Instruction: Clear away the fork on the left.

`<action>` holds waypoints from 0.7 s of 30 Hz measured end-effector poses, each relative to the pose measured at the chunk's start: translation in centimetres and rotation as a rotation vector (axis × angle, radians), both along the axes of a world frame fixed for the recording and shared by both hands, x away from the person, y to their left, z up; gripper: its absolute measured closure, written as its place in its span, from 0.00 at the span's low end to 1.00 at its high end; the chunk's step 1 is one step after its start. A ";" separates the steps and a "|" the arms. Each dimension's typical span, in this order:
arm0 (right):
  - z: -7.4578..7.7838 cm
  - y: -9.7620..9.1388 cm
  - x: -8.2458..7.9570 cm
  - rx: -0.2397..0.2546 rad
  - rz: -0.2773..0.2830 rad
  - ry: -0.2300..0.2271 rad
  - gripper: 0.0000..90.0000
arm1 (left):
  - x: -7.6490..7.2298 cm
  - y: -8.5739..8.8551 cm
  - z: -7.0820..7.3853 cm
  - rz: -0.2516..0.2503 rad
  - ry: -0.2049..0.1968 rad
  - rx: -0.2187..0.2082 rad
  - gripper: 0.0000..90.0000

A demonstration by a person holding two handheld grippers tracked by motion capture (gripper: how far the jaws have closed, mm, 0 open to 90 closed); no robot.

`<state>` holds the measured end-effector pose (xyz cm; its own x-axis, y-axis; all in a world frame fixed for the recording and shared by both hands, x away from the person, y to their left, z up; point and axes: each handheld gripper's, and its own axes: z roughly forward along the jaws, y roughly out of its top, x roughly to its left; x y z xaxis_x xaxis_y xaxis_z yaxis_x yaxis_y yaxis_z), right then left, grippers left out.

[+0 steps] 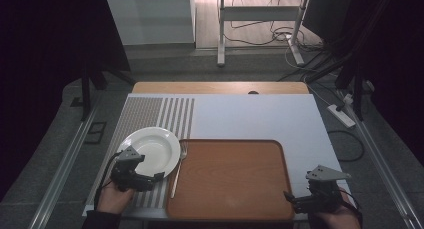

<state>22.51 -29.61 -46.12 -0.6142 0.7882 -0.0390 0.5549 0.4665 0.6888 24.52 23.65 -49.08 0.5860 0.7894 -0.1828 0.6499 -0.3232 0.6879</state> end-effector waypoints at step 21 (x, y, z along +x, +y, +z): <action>0.0 0.0 -0.2 -0.009 -0.014 0.001 0.00 | -2.5 2.0 0.3 0.051 -0.025 -0.013 0.00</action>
<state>22.36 -29.65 -46.12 -0.6032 0.7963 -0.0455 0.5619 0.4647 0.6844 22.04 25.67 -48.74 0.5499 0.8158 -0.1792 0.6476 -0.2810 0.7083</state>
